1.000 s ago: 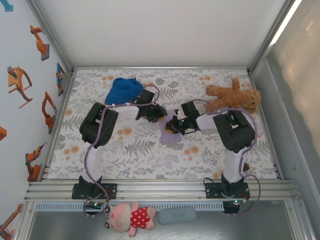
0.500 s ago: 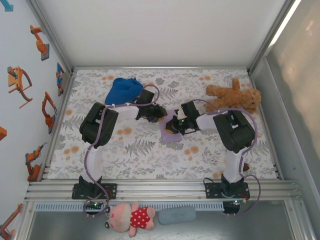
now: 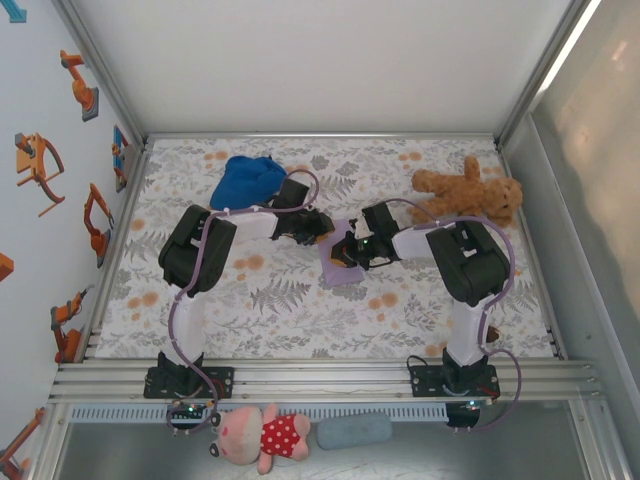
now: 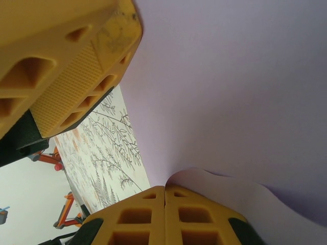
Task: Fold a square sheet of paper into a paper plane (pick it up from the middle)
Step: Fold the triangle a second time at the center of the table.
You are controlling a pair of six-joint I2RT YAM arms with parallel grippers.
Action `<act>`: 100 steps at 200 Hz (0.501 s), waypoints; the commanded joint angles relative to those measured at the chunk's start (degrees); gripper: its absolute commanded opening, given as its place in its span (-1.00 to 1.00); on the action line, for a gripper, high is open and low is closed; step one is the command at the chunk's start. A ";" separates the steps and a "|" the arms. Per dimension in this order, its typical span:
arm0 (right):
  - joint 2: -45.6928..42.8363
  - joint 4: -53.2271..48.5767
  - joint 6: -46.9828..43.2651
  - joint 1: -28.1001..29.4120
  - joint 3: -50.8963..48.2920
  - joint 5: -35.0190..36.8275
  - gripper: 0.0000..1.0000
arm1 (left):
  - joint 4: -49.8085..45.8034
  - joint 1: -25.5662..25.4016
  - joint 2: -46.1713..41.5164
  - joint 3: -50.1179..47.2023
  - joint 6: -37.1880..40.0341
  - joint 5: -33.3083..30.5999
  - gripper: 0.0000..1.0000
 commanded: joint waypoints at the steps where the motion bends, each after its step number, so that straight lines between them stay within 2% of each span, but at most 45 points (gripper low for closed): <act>1: 2.33 -3.25 -0.28 0.25 1.00 2.88 -0.96 | -2.74 0.69 -3.99 0.03 -0.30 -1.88 -0.38; 62: 2.56 -4.13 -0.73 0.25 1.63 2.56 -0.50 | -1.01 2.83 -11.81 -6.45 -0.85 -7.19 -0.30; 100: 2.56 -5.76 -1.90 0.20 2.20 2.69 -0.39 | 2.69 3.08 -15.83 -12.25 -1.89 -7.81 -0.28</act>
